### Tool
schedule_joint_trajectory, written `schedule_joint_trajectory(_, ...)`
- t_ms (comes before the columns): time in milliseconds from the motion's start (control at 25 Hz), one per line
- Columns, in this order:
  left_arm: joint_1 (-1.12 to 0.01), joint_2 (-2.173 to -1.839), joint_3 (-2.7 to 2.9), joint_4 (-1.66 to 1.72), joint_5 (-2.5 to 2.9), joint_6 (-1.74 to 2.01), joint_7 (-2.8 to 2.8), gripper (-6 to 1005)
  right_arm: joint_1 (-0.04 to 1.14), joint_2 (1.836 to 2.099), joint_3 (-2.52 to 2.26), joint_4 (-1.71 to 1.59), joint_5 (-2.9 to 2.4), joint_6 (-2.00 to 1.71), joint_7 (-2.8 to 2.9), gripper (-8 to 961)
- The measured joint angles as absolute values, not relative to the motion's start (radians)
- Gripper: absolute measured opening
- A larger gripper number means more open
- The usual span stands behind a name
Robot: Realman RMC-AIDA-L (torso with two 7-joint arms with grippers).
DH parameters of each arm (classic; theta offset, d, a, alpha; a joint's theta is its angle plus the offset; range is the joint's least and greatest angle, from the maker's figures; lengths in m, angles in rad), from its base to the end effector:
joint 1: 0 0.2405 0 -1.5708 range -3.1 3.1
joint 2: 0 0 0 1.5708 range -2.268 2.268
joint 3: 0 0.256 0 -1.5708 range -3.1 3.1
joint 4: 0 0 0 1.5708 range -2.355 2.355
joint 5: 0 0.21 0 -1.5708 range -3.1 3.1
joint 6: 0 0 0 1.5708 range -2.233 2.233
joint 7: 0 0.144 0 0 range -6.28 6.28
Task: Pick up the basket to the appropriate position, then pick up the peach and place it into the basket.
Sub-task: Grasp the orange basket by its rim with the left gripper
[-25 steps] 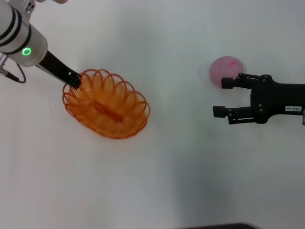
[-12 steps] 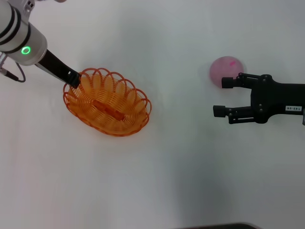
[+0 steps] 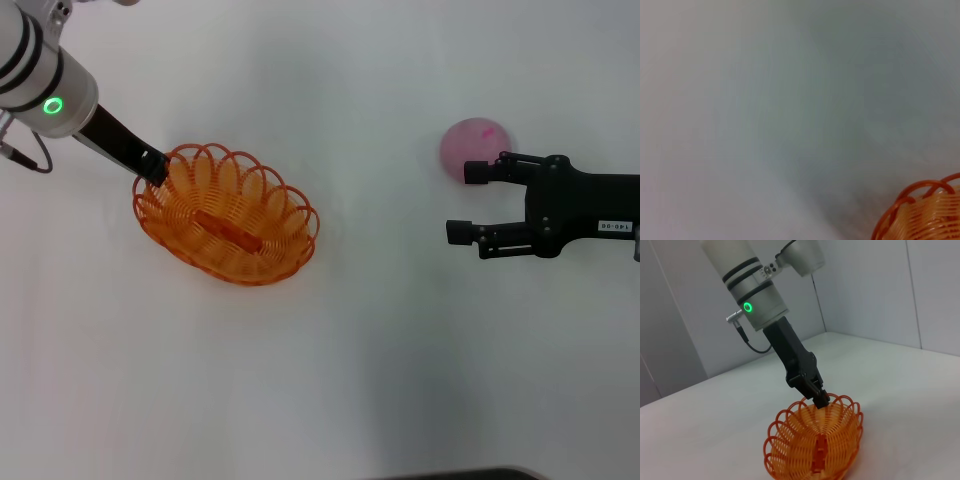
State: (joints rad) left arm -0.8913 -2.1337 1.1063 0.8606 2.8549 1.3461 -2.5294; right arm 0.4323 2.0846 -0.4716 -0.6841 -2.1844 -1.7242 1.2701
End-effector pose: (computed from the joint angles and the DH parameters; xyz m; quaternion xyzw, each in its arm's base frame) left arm -0.1962 0.4075 -0.0286 -0.8799 -0.3759 0.2051 0.2057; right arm 0.3030 0.2816 0.0145 -0.9365 0.2248 0.2367 0.1277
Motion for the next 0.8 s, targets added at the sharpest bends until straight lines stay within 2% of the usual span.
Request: schedule_joint_trajectory(800,-0.898,-2.121,0.967,1.001,2.797,1.531,-2.521,61,0.434,2.085,-0.473,-0.684,-2.184,-1.703,1.269,946)
